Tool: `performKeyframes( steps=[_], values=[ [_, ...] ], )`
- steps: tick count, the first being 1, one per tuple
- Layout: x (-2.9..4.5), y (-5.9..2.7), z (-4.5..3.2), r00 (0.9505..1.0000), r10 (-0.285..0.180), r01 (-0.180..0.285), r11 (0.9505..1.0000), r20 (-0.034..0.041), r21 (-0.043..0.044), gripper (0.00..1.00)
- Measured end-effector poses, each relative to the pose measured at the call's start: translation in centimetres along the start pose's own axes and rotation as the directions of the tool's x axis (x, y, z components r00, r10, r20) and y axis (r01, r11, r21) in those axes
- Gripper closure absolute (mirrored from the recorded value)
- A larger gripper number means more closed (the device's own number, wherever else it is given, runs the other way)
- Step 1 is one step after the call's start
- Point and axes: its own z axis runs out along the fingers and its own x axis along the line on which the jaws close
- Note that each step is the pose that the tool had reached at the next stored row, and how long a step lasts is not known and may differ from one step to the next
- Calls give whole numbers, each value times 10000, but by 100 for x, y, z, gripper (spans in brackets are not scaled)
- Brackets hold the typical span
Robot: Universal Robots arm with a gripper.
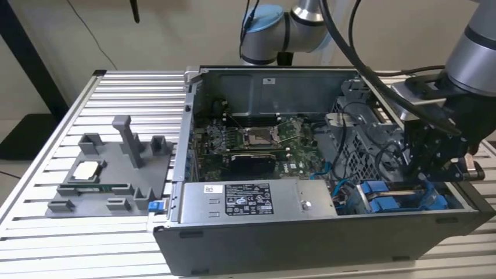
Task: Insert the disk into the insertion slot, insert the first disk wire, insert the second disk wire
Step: 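Insert the first disk wire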
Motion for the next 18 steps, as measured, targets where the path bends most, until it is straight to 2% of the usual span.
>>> performKeyframes(
  steps=[4,5,6,7,13,18],
  values=[
    [3,3,43,10000,18,-18,10000,-3,-6,80],
    [3,3,44,10000,19,-19,10000,1,-16,74],
    [2,1,34,10000,19,-19,10000,0,-32,74],
    [2,0,15,10000,19,-19,10000,4,-48,67],
    [-1,-23,-234,10000,18,-18,10000,-6,-85,67],
    [-6,-16,-391,10000,25,-25,10000,59,-87,67]
  ],
)
